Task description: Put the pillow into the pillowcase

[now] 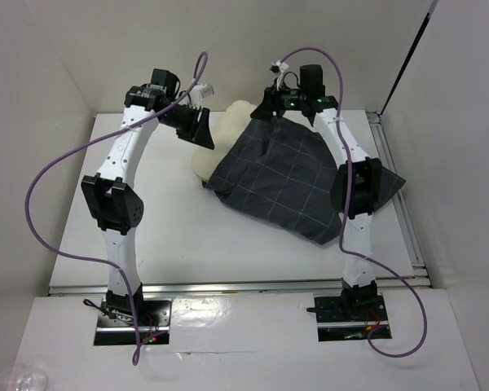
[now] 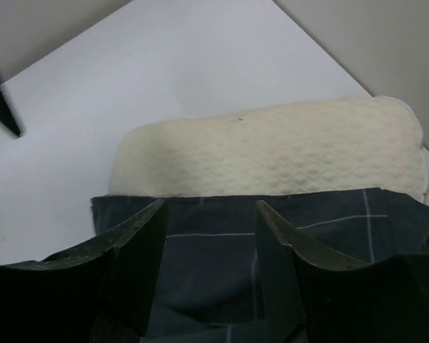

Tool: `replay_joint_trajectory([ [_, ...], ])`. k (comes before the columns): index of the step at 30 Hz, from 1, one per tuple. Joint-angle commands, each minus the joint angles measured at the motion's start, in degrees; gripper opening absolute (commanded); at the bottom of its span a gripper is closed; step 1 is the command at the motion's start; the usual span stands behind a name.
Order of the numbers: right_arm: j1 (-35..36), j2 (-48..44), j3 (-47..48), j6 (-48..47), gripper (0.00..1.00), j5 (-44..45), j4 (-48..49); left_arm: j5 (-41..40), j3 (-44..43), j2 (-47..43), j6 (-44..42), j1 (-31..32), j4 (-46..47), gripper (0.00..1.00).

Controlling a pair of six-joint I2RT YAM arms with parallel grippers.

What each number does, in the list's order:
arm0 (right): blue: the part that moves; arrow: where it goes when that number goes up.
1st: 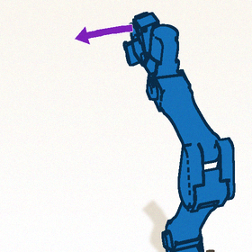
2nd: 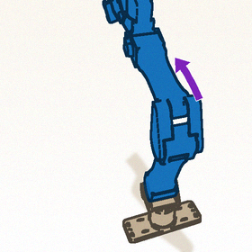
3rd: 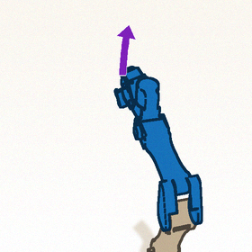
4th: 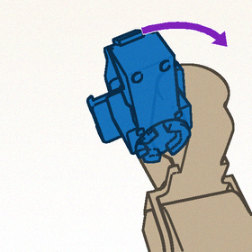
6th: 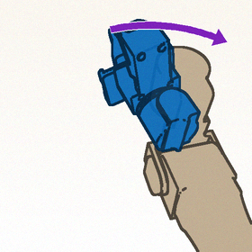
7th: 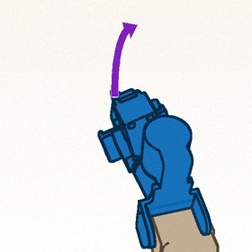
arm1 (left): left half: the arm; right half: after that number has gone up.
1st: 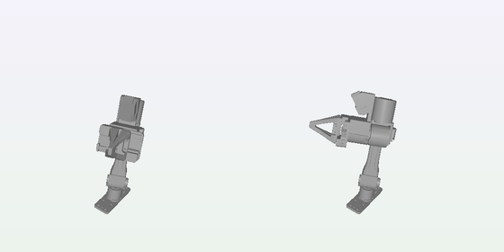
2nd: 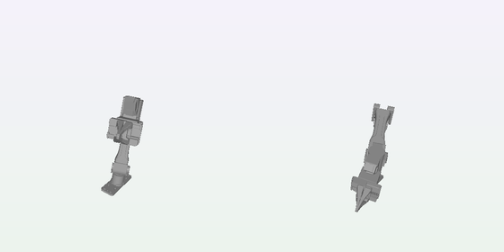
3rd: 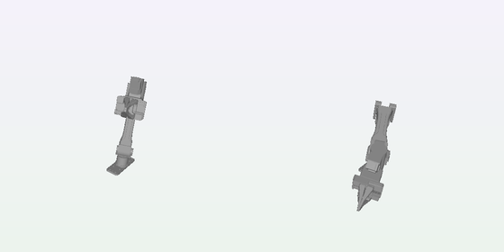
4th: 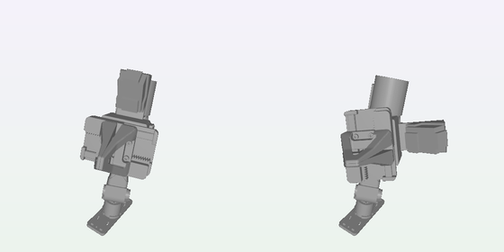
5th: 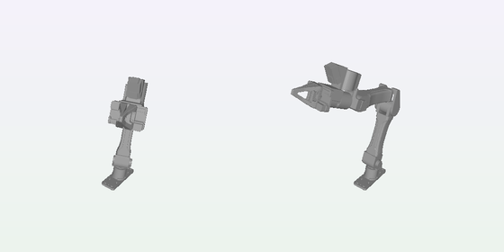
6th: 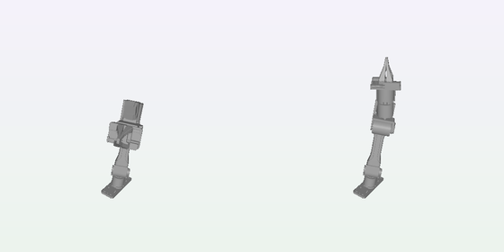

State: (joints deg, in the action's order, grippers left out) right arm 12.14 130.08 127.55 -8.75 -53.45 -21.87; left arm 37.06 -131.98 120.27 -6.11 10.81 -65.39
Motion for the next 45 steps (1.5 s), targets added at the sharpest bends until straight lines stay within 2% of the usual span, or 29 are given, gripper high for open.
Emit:
replay_joint_trajectory([
  [1,1.39,4.12,5.70,1.02,0.59,8.96,-3.54,7.50,3.82,-2.66,-2.85,0.35,-3.52,0.51],
  [6,2.01,8.59,8.41,2.95,0.57,18.45,-0.81,3.03,14.53,-6.26,-3.38,1.58,0.07,0.47],
  [10,2.01,10.80,9.65,4.10,0.57,20.22,-0.81,1.00,19.65,-6.89,-3.38,1.58,4.63,0.47],
  [17,3.15,11.86,9.04,4.10,0.57,23.30,0.60,-1.73,19.13,-5.05,-4.52,2.64,6.23,0.48],
  [25,4.82,12.91,8.51,4.10,0.59,25.33,2.18,-7.52,19.57,-5.04,-4.53,2.64,12.46,0.59],
  [30,4.82,12.39,7.81,4.10,0.59,25.33,2.96,-7.53,17.64,-1.27,-5.05,2.64,13.62,0.61],
  [35,4.82,12.39,8.68,2.34,0.59,23.74,1.31,-5.60,11.68,4.09,-4.53,2.64,12.04,0.61],
  [45,4.82,10.46,6.05,-0.12,0.60,25.06,2.36,0.20,9.91,8.40,-5.23,2.64,11.43,0.57],
])
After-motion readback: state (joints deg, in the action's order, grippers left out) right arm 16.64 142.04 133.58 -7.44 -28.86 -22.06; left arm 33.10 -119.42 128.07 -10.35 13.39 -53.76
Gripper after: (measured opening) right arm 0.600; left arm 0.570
